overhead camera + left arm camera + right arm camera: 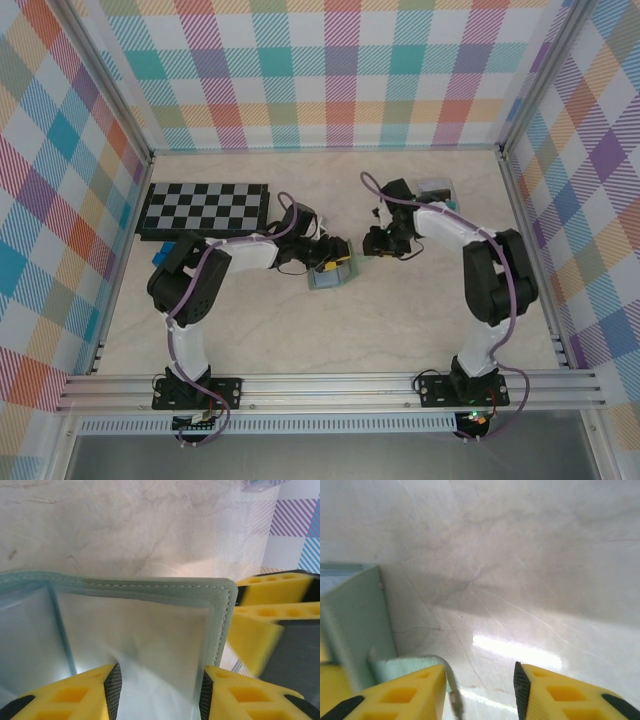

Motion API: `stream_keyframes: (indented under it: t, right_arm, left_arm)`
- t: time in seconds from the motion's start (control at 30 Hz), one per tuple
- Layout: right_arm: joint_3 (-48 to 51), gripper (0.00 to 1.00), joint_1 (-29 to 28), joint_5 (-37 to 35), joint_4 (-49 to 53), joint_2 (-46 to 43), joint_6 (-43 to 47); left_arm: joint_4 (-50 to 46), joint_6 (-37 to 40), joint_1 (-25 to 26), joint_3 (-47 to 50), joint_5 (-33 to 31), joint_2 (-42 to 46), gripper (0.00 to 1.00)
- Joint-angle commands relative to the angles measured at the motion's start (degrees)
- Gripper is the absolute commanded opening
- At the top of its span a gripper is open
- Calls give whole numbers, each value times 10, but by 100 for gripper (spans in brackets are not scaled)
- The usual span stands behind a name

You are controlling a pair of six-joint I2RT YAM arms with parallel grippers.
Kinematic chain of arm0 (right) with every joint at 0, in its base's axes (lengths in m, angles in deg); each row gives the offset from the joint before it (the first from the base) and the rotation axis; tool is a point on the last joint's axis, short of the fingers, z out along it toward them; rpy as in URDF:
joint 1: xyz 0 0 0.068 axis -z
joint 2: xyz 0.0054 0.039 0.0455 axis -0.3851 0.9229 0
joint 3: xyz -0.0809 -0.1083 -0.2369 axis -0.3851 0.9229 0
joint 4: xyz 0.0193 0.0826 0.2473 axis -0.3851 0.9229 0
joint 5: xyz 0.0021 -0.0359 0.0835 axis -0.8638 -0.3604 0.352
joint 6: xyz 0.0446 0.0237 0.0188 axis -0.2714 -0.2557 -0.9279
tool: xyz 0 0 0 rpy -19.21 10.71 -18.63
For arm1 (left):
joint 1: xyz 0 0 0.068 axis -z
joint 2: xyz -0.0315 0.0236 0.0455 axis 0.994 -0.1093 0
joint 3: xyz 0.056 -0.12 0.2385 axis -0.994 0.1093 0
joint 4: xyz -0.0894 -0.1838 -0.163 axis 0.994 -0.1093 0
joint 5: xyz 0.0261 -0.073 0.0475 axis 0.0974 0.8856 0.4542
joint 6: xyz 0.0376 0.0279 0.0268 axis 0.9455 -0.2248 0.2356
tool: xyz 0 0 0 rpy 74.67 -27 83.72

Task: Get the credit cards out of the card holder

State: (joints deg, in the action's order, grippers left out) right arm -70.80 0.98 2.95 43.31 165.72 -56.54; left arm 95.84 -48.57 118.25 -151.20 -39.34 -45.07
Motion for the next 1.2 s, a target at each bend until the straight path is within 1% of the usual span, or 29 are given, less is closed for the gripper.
stream_keyframes:
  t: [0.0,0.07,0.2,0.33,0.43,0.57,0.63,0.73,0.87,0.97,1.03,1.1,1.17]
  right_arm:
    - [7,46,10,8,13,-61,-1]
    - [8,48,12,21,11,-81,1]
    - [3,47,12,52,8,-94,12]
    - [-7,44,12,75,10,-74,18]
    - [-11,37,12,98,0,-47,17]
    - [-25,19,6,130,-12,-5,12]
    - [-35,14,0,139,-15,13,11]
    - [-49,10,-7,146,-15,44,9]
    - [-60,10,-11,147,-12,83,11]
    - [-65,10,-11,137,-10,103,14]
    - [-69,10,-11,131,-8,114,15]
    - [-71,10,-11,127,-6,123,15]
    - [-72,11,-11,124,-7,130,14]
  left_arm:
    - [0,-3,11,-26,2,-16,47]
    - [-6,-4,13,-34,-5,-26,49]
    - [-38,2,18,-54,-29,-48,56]
    - [-47,0,18,-57,-44,-59,55]
    - [-59,1,18,-58,-56,-61,48]
    - [-73,2,20,-61,-63,-64,32]
    - [-81,4,20,-63,-67,-66,26]
    - [-88,4,22,-66,-70,-66,20]
    - [-103,7,22,-74,-76,-55,14]
    - [-133,14,23,-86,-94,-30,13]
    - [-167,22,23,-94,-122,-8,14]
    - [-206,36,23,-101,-154,12,19]
    - [-253,55,22,-104,-184,32,27]
